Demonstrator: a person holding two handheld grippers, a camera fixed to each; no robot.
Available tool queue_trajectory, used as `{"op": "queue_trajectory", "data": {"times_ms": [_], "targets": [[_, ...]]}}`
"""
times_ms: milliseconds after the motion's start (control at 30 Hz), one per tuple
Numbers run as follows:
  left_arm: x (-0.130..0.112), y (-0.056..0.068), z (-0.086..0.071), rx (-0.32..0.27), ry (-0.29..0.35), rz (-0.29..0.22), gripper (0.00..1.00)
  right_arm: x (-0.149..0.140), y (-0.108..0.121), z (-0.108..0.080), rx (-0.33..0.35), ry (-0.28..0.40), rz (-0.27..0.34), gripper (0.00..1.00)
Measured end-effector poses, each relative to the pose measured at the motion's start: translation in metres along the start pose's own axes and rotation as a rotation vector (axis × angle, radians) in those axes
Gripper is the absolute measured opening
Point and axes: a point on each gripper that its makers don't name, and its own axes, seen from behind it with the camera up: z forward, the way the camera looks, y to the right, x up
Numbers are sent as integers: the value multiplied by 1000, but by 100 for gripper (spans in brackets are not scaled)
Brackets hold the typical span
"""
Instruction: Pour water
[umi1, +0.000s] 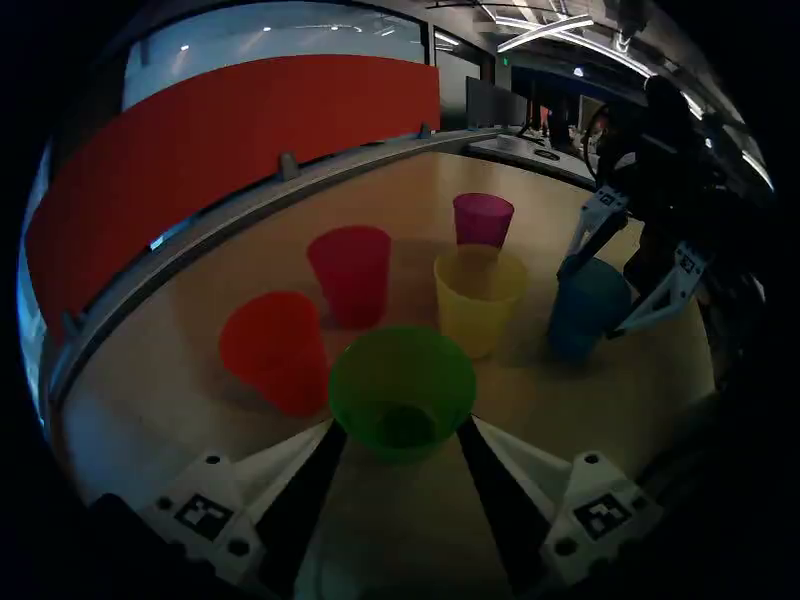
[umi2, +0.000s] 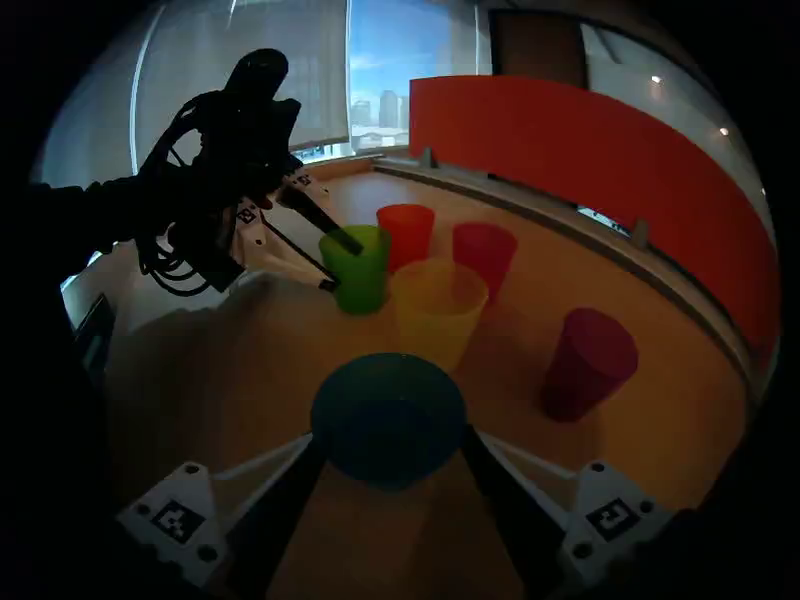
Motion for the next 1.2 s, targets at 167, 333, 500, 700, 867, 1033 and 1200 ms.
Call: {"op": "queue_trajectory", "data": {"times_ms": [167,333,500,700,867,1033,1200], "targets": [[0,-1,4,2,-1,-4,80,0,0,1,-1,-1,-2,100],[2,-1,7,5,1,-3,80,-3,0,2,-1,-6,-1,100],[2,0,10,3,-1,-4,80,-4,1,3,-3,-9,-3,100],[1,0,13,3,-2,-4,80,-5,1,4,-1,-12,-3,99],[2,0,14,4,-2,-4,80,-6,1,5,1,-16,-1,100],[2,0,16,7,-4,-13,80,-6,0,7,2,-15,2,100],[0,0,17,10,-11,-20,80,-5,0,8,4,-10,1,99]]}}
